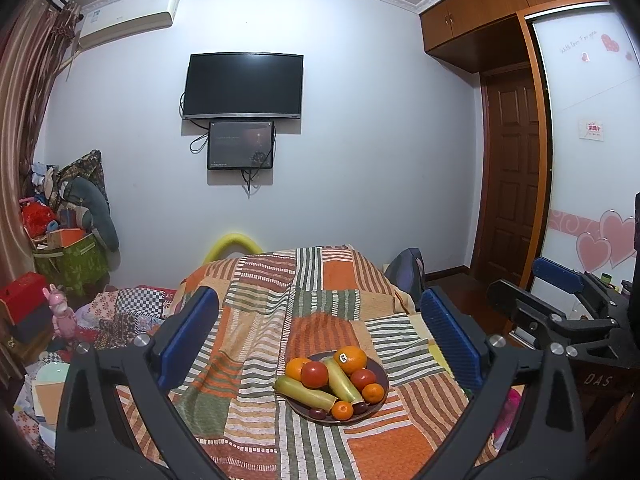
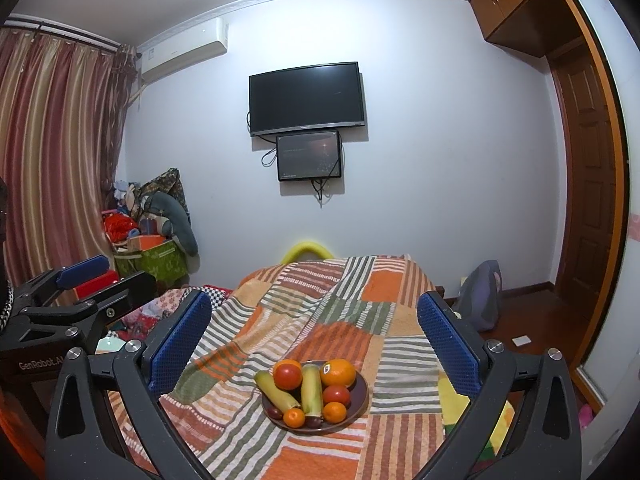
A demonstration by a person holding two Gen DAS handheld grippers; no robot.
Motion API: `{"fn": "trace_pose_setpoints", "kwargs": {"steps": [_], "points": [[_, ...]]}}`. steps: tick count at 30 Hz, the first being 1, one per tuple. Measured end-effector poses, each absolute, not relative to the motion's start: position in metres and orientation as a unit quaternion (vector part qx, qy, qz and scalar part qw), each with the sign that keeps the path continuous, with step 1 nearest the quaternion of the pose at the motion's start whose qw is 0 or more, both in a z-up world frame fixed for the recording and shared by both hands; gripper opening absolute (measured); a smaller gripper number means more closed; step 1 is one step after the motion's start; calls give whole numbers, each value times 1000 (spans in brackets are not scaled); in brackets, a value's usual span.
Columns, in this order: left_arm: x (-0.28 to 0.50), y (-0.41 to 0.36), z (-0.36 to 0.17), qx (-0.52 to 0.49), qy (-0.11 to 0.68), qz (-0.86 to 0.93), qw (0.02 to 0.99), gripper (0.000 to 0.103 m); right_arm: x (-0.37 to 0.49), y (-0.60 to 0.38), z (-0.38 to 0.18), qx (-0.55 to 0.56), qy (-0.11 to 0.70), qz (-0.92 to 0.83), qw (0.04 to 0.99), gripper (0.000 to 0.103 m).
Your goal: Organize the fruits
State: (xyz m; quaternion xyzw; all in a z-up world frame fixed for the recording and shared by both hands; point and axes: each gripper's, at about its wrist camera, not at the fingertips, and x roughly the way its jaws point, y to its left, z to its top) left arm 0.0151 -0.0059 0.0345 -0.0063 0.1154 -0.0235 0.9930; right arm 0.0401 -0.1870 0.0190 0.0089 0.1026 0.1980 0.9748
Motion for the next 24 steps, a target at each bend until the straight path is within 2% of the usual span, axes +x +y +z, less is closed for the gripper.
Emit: {"fn": "trace_pose_setpoints", "kwargs": {"steps": [24], "points": [[18, -6, 32, -10, 119, -26, 992, 103, 41, -190, 18, 11, 105, 197, 975, 103]]}}
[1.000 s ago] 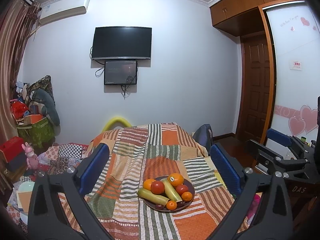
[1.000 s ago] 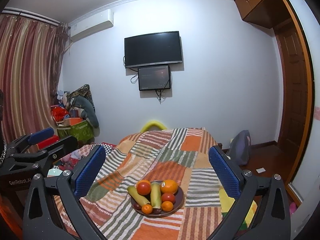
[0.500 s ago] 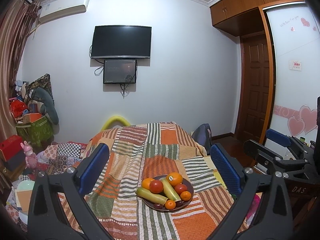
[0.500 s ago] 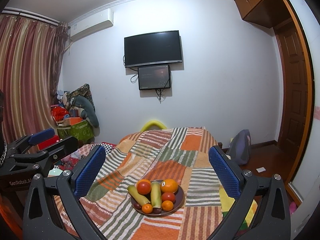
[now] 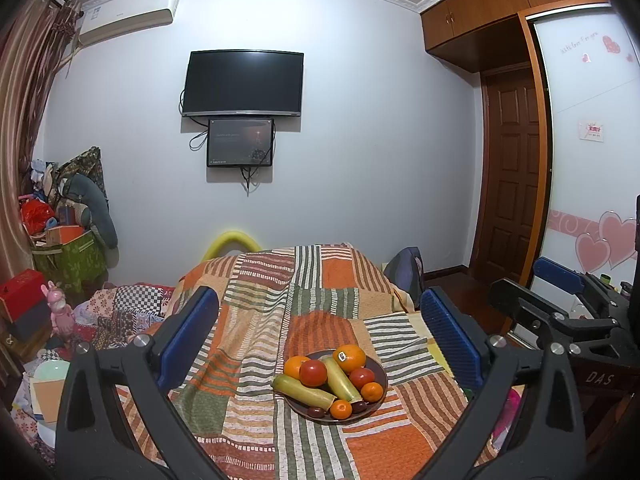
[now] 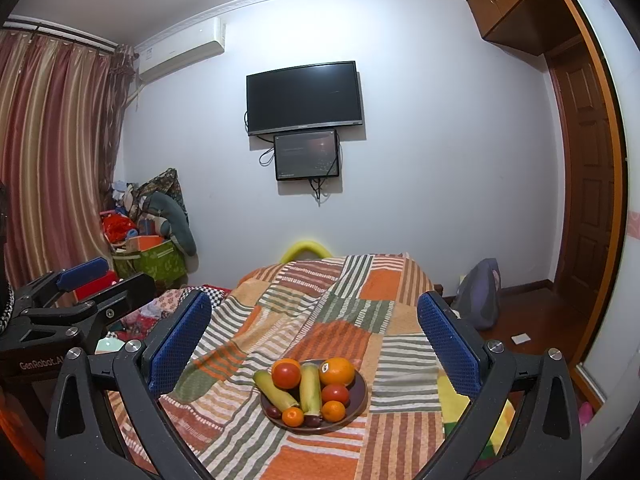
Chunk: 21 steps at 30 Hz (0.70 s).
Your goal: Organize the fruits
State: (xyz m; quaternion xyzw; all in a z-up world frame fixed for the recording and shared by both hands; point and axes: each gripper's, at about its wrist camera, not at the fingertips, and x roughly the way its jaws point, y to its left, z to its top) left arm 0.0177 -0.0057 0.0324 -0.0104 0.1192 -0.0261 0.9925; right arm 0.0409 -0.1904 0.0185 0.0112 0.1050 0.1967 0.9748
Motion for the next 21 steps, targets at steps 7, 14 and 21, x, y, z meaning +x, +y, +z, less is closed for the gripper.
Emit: {"fn": "trace_pose_setpoints", "kwargs": {"steps": [7, 14, 21], "points": [[18, -5, 32, -13, 120, -31, 992, 103, 41, -190, 19, 11, 105, 196, 975, 103], [18, -5, 31, -11, 119, -41, 992, 103, 42, -191, 18, 12, 105, 195, 975, 103], [19, -5, 31, -13, 123, -44, 991, 103, 44, -196, 20, 14, 106, 193, 975, 103]]}}
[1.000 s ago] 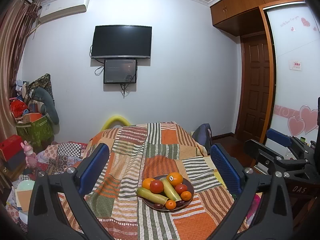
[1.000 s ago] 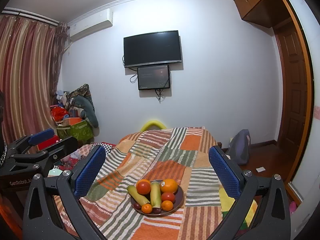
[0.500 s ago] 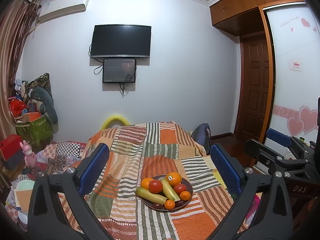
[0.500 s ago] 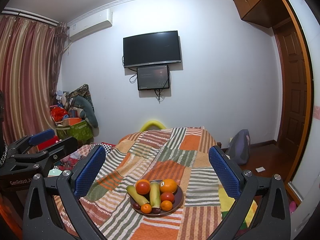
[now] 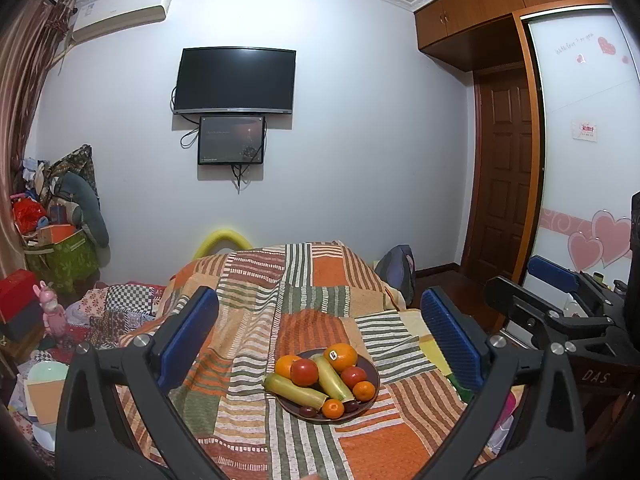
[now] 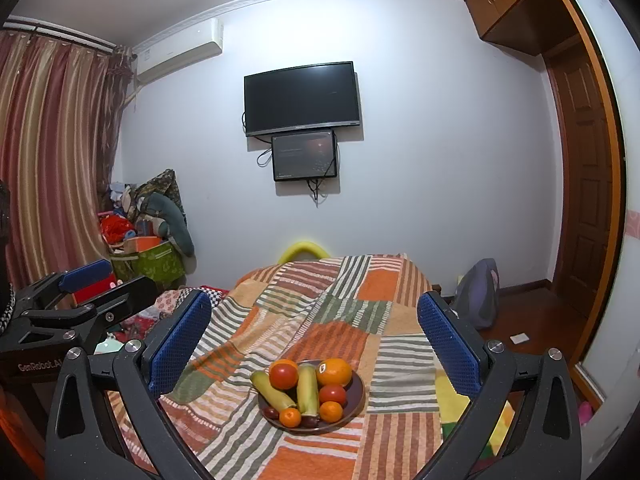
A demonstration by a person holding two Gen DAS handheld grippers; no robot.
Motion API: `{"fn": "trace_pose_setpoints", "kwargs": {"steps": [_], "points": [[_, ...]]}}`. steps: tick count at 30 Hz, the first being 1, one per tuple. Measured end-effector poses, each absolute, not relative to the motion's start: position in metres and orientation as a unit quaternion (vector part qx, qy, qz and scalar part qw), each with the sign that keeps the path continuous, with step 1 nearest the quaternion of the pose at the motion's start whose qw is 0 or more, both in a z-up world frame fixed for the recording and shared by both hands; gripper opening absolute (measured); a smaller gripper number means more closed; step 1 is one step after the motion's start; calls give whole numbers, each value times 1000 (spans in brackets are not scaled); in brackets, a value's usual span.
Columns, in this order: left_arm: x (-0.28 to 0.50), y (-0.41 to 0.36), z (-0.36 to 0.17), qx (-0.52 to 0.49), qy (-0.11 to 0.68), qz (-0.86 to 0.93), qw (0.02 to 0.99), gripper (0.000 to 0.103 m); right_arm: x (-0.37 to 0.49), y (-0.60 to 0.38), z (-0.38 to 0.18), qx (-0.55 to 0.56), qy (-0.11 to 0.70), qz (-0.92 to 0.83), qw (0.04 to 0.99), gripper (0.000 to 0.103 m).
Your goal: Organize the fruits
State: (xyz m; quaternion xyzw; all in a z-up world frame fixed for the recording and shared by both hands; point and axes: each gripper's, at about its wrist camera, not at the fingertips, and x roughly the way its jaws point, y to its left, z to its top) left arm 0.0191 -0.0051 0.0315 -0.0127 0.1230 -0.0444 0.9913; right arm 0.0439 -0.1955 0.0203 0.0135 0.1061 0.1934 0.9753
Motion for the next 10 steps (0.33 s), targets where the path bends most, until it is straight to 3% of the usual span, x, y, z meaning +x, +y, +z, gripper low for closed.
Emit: {"fn": "trace_pose_setpoints", "kwargs": {"steps": [10], "points": [[22, -6, 31, -11, 127, -45, 991, 103, 48, -198, 20, 14, 110, 191, 975, 103]]}}
